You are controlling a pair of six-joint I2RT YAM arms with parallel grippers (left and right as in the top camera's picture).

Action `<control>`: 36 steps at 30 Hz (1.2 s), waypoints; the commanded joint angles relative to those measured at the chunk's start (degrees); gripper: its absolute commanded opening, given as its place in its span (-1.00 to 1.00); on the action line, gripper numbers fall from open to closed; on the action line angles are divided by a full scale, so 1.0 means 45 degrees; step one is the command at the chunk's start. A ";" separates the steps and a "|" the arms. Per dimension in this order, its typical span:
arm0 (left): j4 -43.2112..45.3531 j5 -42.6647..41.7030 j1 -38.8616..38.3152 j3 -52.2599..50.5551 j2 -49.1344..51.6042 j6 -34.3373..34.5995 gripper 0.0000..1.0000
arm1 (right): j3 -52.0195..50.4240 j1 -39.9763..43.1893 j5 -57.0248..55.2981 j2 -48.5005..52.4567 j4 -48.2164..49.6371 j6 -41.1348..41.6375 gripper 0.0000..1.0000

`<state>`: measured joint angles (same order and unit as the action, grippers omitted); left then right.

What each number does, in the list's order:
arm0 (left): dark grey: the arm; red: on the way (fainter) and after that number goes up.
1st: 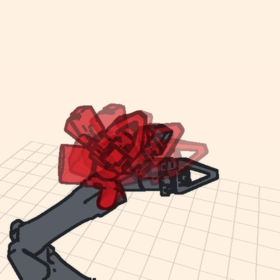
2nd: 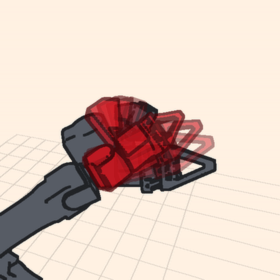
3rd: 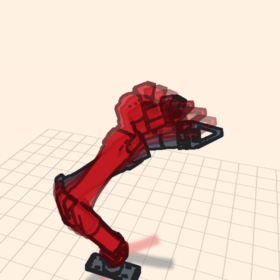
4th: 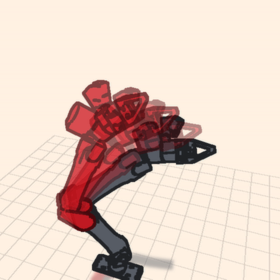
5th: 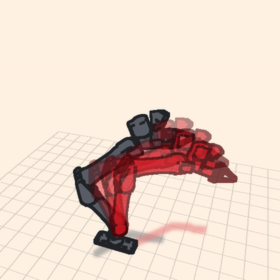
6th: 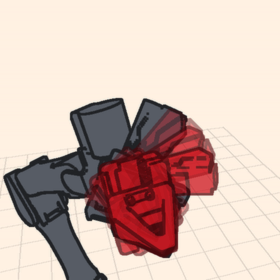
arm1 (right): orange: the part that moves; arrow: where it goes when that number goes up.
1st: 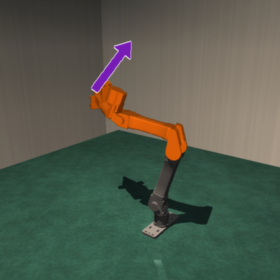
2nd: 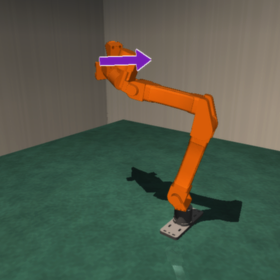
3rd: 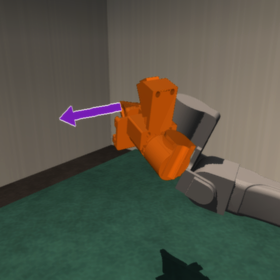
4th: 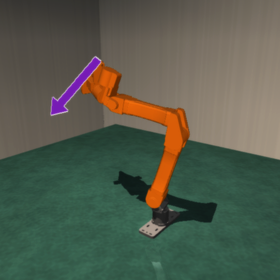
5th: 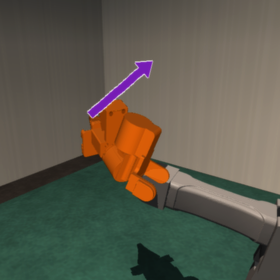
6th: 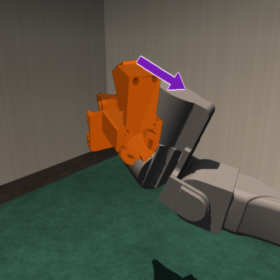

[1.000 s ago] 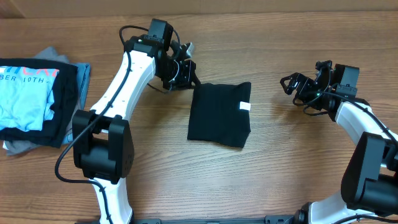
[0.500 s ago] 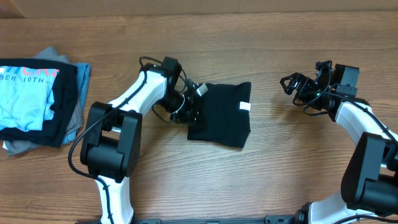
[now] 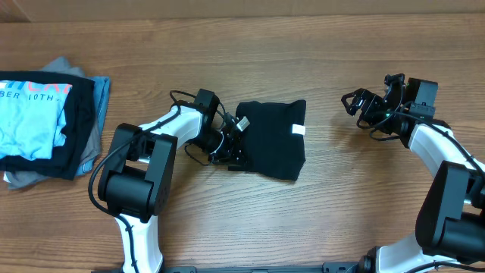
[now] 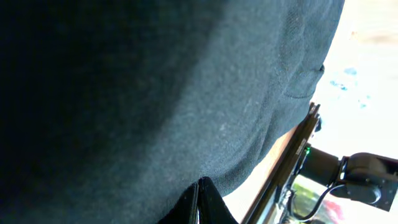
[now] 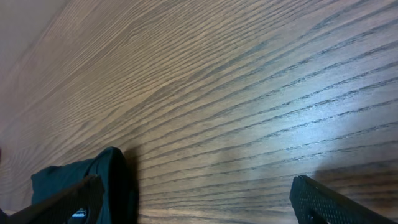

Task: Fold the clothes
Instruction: 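Grasp the black folded bundle's left edge with the left gripper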

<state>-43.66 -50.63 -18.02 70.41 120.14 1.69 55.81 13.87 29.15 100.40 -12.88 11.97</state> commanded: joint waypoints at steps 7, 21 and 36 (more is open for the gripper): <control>-0.1535 -0.2132 0.0189 0.1982 -0.0301 0.0826 -0.92 | 0.0024 0.0029 -0.0049 -0.0238 0.0078 0.0015 1.00; -0.3405 0.6868 -0.0466 0.4731 -0.3123 0.3254 0.81 | 0.0024 0.0019 -0.0049 -0.0238 0.0078 0.0015 1.00; -0.0811 0.9418 -0.2137 0.2234 -0.2433 0.3497 1.00 | 0.0024 0.0019 -0.0049 -0.0238 0.0078 0.0015 1.00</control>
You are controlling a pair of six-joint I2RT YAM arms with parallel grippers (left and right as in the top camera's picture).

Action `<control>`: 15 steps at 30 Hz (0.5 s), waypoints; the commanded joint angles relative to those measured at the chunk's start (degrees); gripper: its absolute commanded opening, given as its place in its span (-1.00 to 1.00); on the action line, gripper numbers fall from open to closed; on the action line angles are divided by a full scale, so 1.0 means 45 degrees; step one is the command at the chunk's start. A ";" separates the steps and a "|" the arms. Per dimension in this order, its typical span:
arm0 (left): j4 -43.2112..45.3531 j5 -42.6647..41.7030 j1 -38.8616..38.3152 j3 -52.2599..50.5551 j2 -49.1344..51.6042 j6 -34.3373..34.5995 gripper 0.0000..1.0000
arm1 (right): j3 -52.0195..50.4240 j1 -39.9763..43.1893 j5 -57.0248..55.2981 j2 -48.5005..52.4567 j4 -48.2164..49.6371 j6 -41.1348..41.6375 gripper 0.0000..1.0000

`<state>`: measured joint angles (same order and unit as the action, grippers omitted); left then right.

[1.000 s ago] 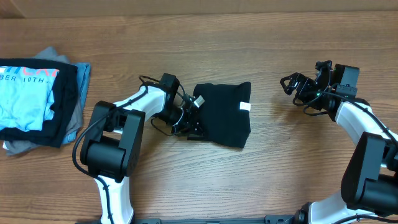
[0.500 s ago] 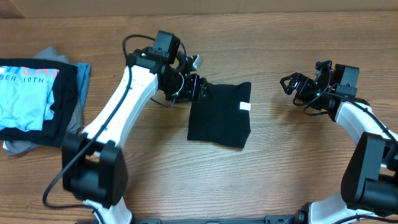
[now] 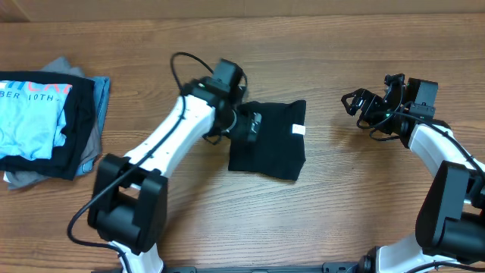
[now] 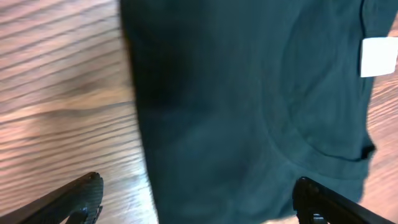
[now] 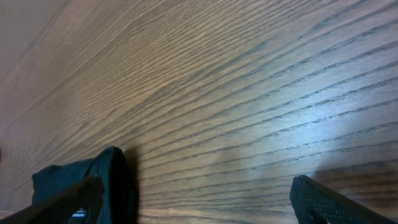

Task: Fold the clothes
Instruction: 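Grasp the black folded bundle's left edge with the left gripper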

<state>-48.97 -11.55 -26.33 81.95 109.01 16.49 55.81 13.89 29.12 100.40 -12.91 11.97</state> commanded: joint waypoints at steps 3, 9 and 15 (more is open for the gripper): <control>0.0719 0.1263 -0.0398 -0.0505 0.0039 0.0486 1.00 | 0.0024 0.0015 -0.0044 -0.0238 0.0078 0.0015 1.00; 0.1695 0.1802 -0.0423 -0.0937 0.0097 0.0631 1.00 | 0.0024 0.0015 -0.0044 -0.0238 0.0078 0.0019 1.00; 0.2361 0.1613 -0.0597 -0.0962 0.0554 0.0792 1.00 | 0.0024 0.0015 -0.0044 -0.0238 0.0078 0.0015 1.00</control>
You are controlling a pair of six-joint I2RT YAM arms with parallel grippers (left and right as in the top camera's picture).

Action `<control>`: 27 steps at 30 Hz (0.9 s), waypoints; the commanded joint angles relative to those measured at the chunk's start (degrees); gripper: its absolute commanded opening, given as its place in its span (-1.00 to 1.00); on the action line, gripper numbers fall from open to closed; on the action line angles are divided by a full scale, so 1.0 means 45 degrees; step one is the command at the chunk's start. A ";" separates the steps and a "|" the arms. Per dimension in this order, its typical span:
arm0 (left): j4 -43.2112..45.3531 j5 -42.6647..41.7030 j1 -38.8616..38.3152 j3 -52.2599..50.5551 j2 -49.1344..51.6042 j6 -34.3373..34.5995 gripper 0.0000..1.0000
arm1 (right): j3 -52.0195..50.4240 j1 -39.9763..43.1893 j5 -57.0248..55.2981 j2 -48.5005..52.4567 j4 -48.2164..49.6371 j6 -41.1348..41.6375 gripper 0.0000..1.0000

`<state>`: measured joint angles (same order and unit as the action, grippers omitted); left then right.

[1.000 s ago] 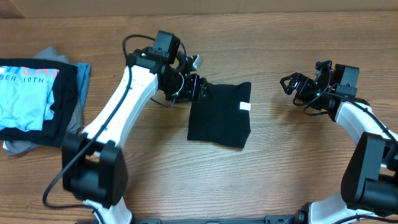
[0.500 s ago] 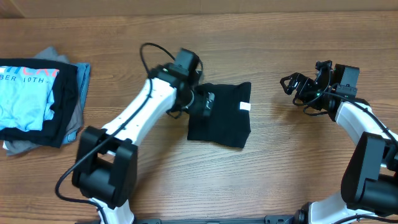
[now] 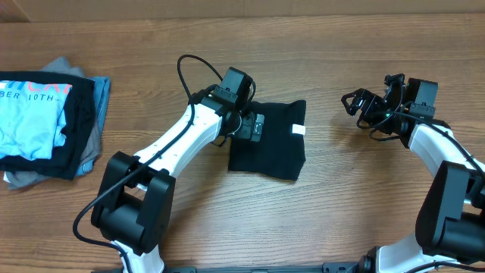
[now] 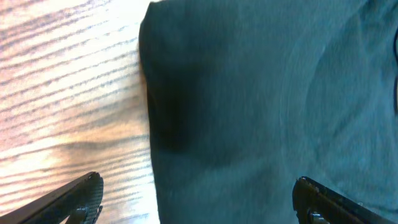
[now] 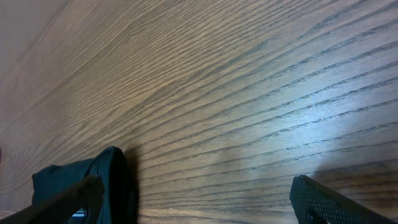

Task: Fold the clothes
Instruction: 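Grasp the black folded bundle's left edge with the left gripper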

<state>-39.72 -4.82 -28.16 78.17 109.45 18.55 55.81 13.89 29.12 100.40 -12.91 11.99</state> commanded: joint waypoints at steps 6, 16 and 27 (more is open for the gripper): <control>0.0699 0.0063 -0.0403 -0.0121 0.1452 0.0413 1.00 | 0.0024 0.0015 -0.0044 -0.0238 0.0078 0.0015 1.00; 0.0695 0.0063 -0.0437 -0.0112 0.2395 0.0418 0.92 | 0.0024 0.0015 -0.0044 -0.0238 0.0078 0.0010 1.00; 0.0767 -0.0850 -0.0413 -0.0097 0.2395 0.0413 -0.92 | 0.0024 0.0015 -0.0044 -0.0238 0.0078 0.0010 1.00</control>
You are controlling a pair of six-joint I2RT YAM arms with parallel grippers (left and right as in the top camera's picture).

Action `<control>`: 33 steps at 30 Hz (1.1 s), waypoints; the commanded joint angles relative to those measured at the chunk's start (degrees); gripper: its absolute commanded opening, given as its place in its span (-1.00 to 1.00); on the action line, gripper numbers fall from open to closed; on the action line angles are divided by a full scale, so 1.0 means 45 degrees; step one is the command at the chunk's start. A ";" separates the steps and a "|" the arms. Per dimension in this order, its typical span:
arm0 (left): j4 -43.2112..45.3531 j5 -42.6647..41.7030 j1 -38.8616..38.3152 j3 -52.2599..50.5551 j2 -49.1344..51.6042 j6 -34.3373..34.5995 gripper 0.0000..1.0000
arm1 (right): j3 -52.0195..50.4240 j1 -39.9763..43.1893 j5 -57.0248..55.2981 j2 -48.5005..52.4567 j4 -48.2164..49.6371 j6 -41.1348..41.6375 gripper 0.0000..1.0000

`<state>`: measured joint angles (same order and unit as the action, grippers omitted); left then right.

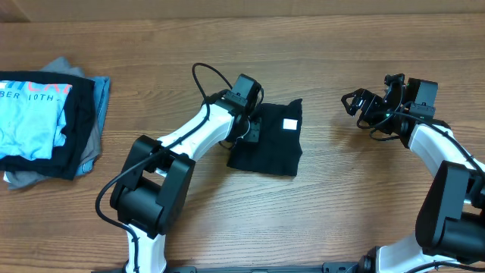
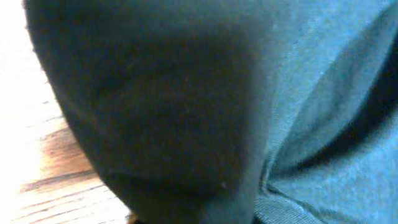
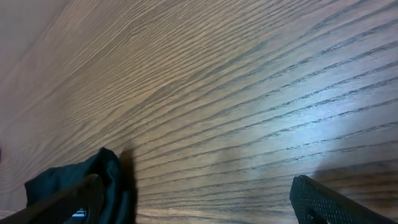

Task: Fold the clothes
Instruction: 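Grasp the black folded bundle's left edge with the left gripper, then lift the bundle and carry it left onto the clothes stack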

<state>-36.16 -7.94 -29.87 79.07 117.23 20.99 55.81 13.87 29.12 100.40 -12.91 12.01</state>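
Note:
A black folded garment with a white tag lies mid-table. My left gripper is down on its upper left edge. Dark cloth fills the left wrist view and hides the fingers, so the jaws' state does not show. My right gripper hovers to the right of the garment, apart from it. In the right wrist view its fingers stand wide apart over bare wood, and the garment shows far off at the lower left.
A stack of folded clothes, light blue on top with grey and black beneath, sits at the table's left edge. Wooden tabletop surrounds the garment. The left arm's cable loops above the arm.
My left gripper, then open just above the garment's left part, is now down in the cloth with its fingers hidden. The garment's tag and right corner have shifted slightly left and up. The right arm is unchanged.
At first my left gripper was shut low at the garment's left edge. It then stood open above the upper left part and stayed open there. Now it is buried in the cloth and the garment has shifted a little. The right gripper stayed open throughout.

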 commanded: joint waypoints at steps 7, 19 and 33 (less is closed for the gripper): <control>-0.0058 -0.0102 0.0000 0.0136 0.0661 -0.0379 -0.92 | 0.0024 0.0019 -0.0044 -0.0238 0.0078 0.0005 1.00; -0.1783 -0.0107 0.0087 0.3400 0.0661 0.0015 -0.92 | 0.0024 0.0019 -0.0044 -0.0238 0.0078 0.0005 1.00; -0.4274 -0.0180 0.2433 0.7941 0.0661 0.1171 -0.92 | 0.0024 0.0019 -0.0044 -0.0238 0.0078 0.0005 1.00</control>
<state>-53.23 -8.32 -23.51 109.62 120.16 23.57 55.81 13.89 29.12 100.40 -12.88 11.97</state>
